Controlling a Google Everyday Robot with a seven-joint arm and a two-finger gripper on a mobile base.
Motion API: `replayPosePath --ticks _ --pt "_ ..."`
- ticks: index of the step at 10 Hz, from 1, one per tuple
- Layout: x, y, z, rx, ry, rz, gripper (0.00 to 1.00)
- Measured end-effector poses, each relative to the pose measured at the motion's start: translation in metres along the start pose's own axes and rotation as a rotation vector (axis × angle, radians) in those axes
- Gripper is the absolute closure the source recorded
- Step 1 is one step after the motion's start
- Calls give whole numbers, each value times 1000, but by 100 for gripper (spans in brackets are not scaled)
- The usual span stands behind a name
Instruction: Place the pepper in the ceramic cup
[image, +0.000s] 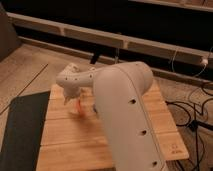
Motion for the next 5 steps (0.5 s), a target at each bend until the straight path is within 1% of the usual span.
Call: replayPosePath --ticks 2,4,5 --pt "5 -11 15 -11 48 19 35" --pt "3 -16 21 -13 70 20 36" --pt "2 -17 24 -18 79 18 45"
